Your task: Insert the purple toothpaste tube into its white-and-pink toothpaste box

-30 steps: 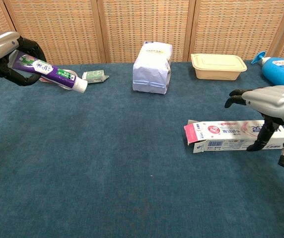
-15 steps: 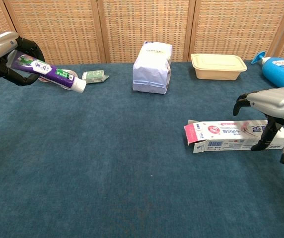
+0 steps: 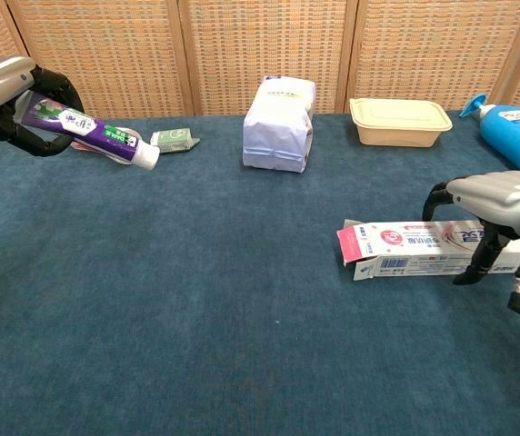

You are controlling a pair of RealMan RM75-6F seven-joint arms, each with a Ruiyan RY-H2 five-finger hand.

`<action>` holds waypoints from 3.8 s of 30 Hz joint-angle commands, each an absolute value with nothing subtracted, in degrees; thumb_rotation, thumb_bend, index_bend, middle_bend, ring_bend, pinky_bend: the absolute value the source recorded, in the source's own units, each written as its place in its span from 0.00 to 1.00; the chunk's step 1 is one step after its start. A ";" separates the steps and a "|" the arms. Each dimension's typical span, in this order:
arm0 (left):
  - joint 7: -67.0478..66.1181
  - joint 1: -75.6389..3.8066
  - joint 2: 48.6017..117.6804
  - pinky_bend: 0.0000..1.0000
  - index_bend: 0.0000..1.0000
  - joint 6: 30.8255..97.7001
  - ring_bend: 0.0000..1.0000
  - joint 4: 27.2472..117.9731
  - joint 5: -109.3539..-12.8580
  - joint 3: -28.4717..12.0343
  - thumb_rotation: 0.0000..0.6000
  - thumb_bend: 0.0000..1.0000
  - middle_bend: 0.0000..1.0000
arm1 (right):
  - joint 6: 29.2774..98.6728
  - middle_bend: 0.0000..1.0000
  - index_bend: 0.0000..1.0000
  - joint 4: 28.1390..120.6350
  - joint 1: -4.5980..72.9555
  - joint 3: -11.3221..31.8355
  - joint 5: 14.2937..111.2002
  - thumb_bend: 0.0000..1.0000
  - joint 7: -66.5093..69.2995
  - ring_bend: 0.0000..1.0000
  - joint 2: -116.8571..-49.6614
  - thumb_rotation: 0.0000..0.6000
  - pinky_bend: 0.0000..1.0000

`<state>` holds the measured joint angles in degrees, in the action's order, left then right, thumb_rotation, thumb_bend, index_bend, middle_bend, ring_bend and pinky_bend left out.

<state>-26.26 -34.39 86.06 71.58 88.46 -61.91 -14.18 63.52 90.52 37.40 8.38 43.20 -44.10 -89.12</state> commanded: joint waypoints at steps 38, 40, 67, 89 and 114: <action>-24.23 -34.02 85.74 0.25 0.83 71.96 0.26 88.53 -63.70 -14.00 1.00 0.55 0.41 | 67.60 0.47 0.58 92.30 35.44 10.45 49.43 0.12 -35.79 0.39 -90.34 1.00 0.45; -24.06 -34.03 85.62 0.25 0.83 72.00 0.26 89.07 -64.09 -13.96 1.00 0.55 0.41 | 67.68 0.47 0.58 94.19 35.33 10.70 49.58 0.12 -35.48 0.39 -89.37 1.00 0.45; -20.28 -34.77 91.58 0.25 0.83 73.82 0.26 94.16 -71.07 -12.38 1.00 0.55 0.41 | 69.62 0.48 0.59 102.53 36.57 12.46 47.63 0.13 -36.69 0.40 -88.34 1.00 0.46; -19.38 -34.57 93.30 0.25 0.83 74.28 0.26 95.23 -72.66 -12.57 1.00 0.55 0.41 | 75.12 0.49 0.61 109.70 38.89 14.07 47.79 0.13 -42.68 0.41 -88.55 1.00 0.47; -20.30 -34.12 89.41 0.25 0.83 72.52 0.26 101.27 -70.20 -13.73 1.00 0.55 0.41 | 75.74 0.49 0.61 110.39 40.40 15.19 44.55 0.14 -41.63 0.42 -88.84 1.00 0.47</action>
